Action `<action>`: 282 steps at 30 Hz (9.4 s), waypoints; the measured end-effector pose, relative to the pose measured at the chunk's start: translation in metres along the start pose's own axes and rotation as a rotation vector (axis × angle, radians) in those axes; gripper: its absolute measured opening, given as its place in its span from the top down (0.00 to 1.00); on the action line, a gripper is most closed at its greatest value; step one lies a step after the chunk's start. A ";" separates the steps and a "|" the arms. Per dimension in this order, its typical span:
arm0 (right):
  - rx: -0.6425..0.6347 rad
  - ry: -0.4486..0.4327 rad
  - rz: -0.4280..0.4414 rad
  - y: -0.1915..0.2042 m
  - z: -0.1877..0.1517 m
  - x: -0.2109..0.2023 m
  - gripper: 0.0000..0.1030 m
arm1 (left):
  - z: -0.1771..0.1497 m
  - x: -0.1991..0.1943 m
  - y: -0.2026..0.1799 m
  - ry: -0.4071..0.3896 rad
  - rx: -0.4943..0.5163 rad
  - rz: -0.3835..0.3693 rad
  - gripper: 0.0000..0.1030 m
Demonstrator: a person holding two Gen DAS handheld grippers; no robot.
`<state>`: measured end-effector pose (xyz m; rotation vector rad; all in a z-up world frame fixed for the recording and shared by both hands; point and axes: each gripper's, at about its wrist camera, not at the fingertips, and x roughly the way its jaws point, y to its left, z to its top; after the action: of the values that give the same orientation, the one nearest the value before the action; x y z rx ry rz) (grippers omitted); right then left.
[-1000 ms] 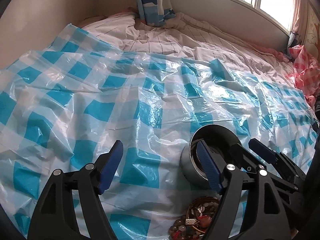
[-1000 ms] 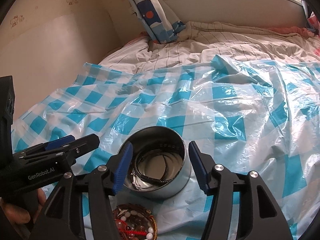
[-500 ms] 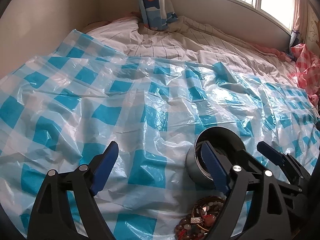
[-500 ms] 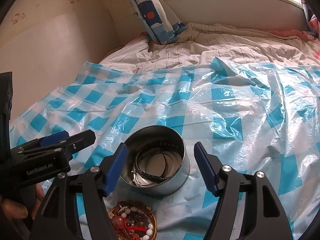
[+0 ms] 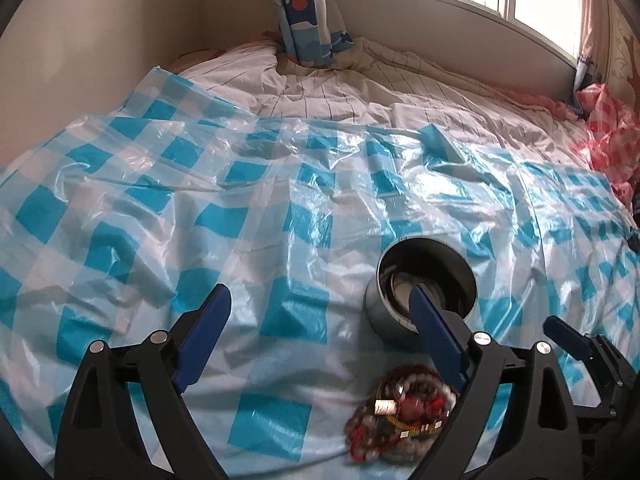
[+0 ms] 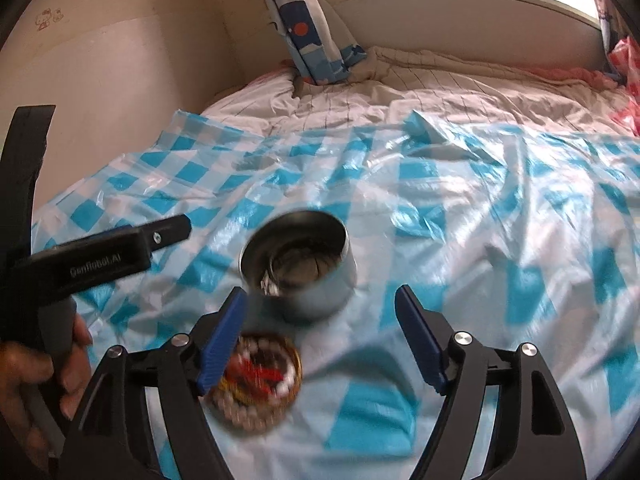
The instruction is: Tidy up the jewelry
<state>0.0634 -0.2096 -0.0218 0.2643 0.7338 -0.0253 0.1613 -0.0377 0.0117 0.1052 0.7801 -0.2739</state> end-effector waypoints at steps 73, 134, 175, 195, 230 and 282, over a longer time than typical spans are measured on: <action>-0.013 0.193 -0.062 -0.008 -0.035 0.011 0.26 | -0.052 0.049 -0.001 0.277 -0.095 -0.329 0.99; -0.120 0.182 0.122 0.041 -0.035 0.033 0.90 | -0.012 -0.012 0.026 0.069 -0.191 -0.576 0.99; 0.194 0.196 0.205 -0.022 -0.028 0.035 0.92 | -0.009 -0.010 0.007 0.074 -0.176 -0.598 0.99; 0.217 -0.109 0.291 -0.029 0.018 -0.019 0.95 | 0.014 0.004 0.003 0.025 -0.241 -0.684 0.99; 0.172 -0.017 0.147 -0.027 0.048 0.063 0.65 | 0.033 0.059 0.015 0.099 -0.291 -0.420 0.65; -0.123 0.040 -0.163 0.020 0.032 0.068 0.63 | 0.026 0.040 0.040 0.114 -0.222 -0.311 0.44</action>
<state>0.1373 -0.1936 -0.0391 0.0877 0.7927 -0.1292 0.2176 -0.0128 0.0015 -0.2133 0.9355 -0.4764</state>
